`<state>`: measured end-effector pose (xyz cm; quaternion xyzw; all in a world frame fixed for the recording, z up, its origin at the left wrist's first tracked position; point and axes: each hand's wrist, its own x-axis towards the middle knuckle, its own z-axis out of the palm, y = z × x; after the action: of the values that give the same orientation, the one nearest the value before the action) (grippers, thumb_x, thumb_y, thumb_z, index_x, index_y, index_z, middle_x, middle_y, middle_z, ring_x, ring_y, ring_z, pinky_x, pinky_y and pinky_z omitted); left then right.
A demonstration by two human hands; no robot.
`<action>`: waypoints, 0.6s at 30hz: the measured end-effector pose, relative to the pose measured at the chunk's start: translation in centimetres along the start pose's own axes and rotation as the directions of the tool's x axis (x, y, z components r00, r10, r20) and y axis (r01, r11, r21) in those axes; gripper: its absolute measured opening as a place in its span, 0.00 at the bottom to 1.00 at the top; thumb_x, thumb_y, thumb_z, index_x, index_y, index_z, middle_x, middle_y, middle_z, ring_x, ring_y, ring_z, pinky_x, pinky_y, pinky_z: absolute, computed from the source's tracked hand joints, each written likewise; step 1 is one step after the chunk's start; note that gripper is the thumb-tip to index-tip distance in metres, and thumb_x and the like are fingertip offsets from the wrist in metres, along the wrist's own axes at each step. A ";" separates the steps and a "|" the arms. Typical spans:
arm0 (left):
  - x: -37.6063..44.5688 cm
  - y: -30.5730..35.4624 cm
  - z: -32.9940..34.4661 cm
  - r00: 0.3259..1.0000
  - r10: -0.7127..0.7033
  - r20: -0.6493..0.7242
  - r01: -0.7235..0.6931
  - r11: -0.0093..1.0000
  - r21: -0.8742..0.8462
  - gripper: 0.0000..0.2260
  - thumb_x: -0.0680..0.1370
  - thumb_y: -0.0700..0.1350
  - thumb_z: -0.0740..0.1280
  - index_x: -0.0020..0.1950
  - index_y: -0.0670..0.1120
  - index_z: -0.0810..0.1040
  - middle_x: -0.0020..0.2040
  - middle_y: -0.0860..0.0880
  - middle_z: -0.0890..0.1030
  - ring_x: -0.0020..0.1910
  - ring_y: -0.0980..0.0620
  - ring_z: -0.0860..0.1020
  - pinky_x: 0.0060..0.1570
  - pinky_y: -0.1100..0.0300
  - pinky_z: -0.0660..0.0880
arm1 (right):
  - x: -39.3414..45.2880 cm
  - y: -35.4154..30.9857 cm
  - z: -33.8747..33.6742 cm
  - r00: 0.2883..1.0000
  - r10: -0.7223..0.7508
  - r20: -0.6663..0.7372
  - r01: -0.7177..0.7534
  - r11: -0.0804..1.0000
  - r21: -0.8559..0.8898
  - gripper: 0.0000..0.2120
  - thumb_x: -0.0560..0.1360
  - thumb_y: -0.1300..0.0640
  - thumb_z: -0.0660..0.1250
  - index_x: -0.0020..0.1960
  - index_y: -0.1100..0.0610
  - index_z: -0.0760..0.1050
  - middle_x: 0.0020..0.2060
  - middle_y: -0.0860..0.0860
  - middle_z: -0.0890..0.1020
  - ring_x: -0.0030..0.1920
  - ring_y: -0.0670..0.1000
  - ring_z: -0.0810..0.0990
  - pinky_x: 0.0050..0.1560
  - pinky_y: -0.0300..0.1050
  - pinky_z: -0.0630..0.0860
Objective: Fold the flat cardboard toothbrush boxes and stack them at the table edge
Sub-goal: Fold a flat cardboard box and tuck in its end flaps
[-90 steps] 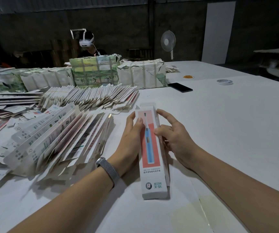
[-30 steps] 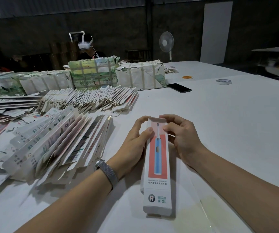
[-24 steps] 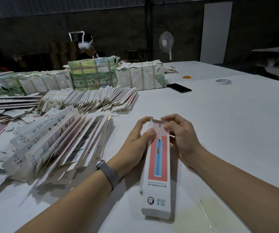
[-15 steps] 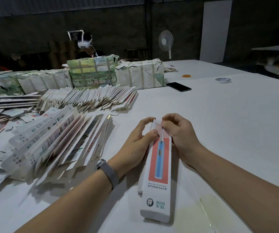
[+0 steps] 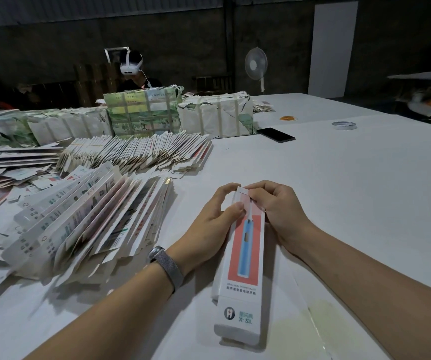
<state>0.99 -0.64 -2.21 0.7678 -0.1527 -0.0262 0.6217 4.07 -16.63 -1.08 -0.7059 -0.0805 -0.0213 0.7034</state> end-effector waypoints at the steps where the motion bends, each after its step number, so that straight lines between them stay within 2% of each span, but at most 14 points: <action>1: 0.0 0.0 0.0 1.000 0.002 0.002 -0.002 1.000 -0.002 0.18 0.81 0.57 0.62 0.69 0.59 0.65 0.46 0.49 0.87 0.42 0.48 0.86 0.44 0.58 0.82 | 0.0 0.0 0.0 1.000 -0.003 -0.001 0.003 1.000 -0.004 0.15 0.81 0.56 0.64 0.37 0.49 0.82 0.35 0.50 0.84 0.33 0.50 0.83 0.39 0.46 0.79; 3: -0.1 0.1 0.0 1.000 0.008 0.006 -0.008 1.000 -0.005 0.14 0.83 0.55 0.62 0.68 0.60 0.65 0.46 0.50 0.87 0.42 0.48 0.86 0.44 0.58 0.82 | -0.1 0.0 0.0 1.000 -0.013 -0.004 0.013 1.000 -0.023 0.15 0.81 0.55 0.65 0.36 0.49 0.80 0.34 0.50 0.83 0.33 0.50 0.83 0.39 0.45 0.79; 6: -0.2 0.2 0.0 1.000 0.016 0.008 -0.015 1.000 -0.013 0.12 0.84 0.51 0.60 0.67 0.60 0.66 0.46 0.50 0.87 0.41 0.49 0.86 0.42 0.61 0.82 | -0.3 -0.1 0.0 1.000 -0.027 -0.001 0.027 0.999 -0.025 0.11 0.81 0.53 0.66 0.40 0.51 0.80 0.34 0.49 0.83 0.34 0.51 0.84 0.38 0.42 0.80; 12: -0.2 0.4 0.1 1.000 0.009 0.018 -0.008 0.999 -0.036 0.17 0.83 0.51 0.62 0.71 0.57 0.64 0.46 0.49 0.87 0.42 0.49 0.86 0.42 0.60 0.81 | -0.4 -0.3 -0.1 1.000 -0.024 0.004 0.024 1.000 -0.008 0.09 0.80 0.53 0.67 0.43 0.52 0.82 0.36 0.49 0.85 0.35 0.52 0.85 0.38 0.42 0.81; 15: -0.1 0.3 0.2 1.000 0.007 0.028 -0.005 0.998 -0.063 0.18 0.83 0.53 0.64 0.71 0.59 0.64 0.47 0.47 0.87 0.42 0.48 0.86 0.43 0.59 0.81 | -0.5 -0.4 -0.1 1.000 -0.014 -0.007 0.014 1.000 -0.003 0.13 0.80 0.53 0.67 0.39 0.49 0.83 0.35 0.49 0.85 0.34 0.51 0.85 0.36 0.40 0.81; 18: 0.0 0.3 0.2 0.999 -0.013 0.029 0.015 0.997 -0.072 0.22 0.77 0.56 0.65 0.69 0.60 0.65 0.48 0.45 0.87 0.42 0.47 0.86 0.44 0.56 0.82 | -0.5 -0.5 0.0 1.000 0.008 -0.016 -0.007 1.000 0.010 0.15 0.80 0.53 0.66 0.36 0.48 0.82 0.34 0.49 0.84 0.33 0.51 0.84 0.35 0.41 0.80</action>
<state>0.88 -0.86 -2.01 0.7453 -0.1552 -0.0472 0.6467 3.54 -16.68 -0.67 -0.7024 -0.0722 -0.0240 0.7077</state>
